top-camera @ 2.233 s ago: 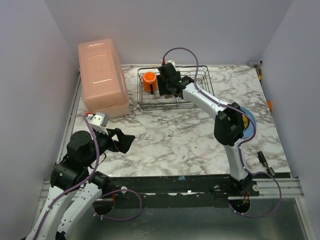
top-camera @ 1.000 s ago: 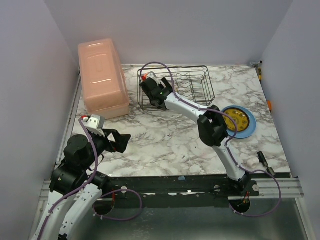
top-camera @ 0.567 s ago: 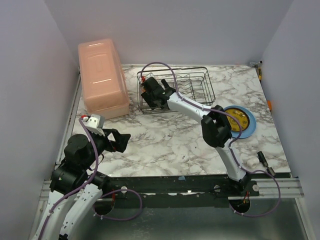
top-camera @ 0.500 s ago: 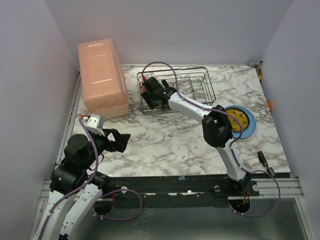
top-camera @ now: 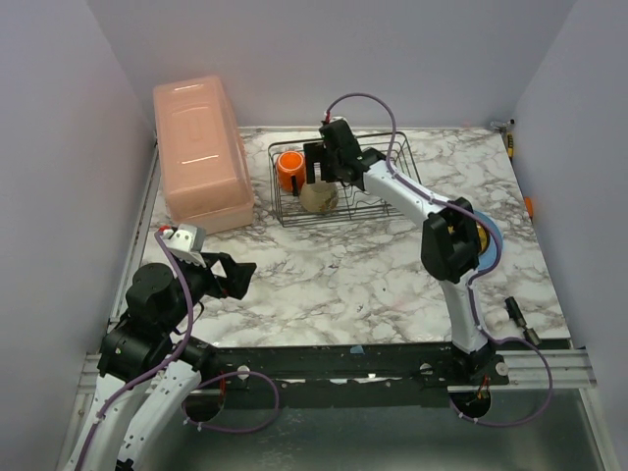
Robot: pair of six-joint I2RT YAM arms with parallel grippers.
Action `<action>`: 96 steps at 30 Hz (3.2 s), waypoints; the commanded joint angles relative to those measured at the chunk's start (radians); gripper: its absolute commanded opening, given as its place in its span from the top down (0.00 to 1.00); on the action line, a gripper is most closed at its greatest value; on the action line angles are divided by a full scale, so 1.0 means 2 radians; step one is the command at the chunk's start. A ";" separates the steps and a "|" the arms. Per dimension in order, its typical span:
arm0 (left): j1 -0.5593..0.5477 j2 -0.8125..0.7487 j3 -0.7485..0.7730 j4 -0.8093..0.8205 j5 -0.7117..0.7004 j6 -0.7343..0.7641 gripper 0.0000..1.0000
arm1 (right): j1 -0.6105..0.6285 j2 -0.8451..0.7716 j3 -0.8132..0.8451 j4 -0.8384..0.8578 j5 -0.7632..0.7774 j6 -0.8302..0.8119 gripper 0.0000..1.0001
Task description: Load the mixed dishes into the dish rack
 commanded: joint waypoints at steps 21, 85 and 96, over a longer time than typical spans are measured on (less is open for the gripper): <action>0.008 0.005 -0.005 0.012 0.013 0.006 0.02 | -0.007 -0.023 -0.127 0.147 -0.245 0.170 0.31; 0.019 0.036 -0.004 0.012 0.024 0.005 0.01 | -0.431 -0.420 -0.622 0.100 0.057 0.117 0.18; 0.021 0.038 -0.002 0.008 0.012 0.003 0.02 | -0.431 -0.402 -0.677 0.167 -0.007 0.147 0.40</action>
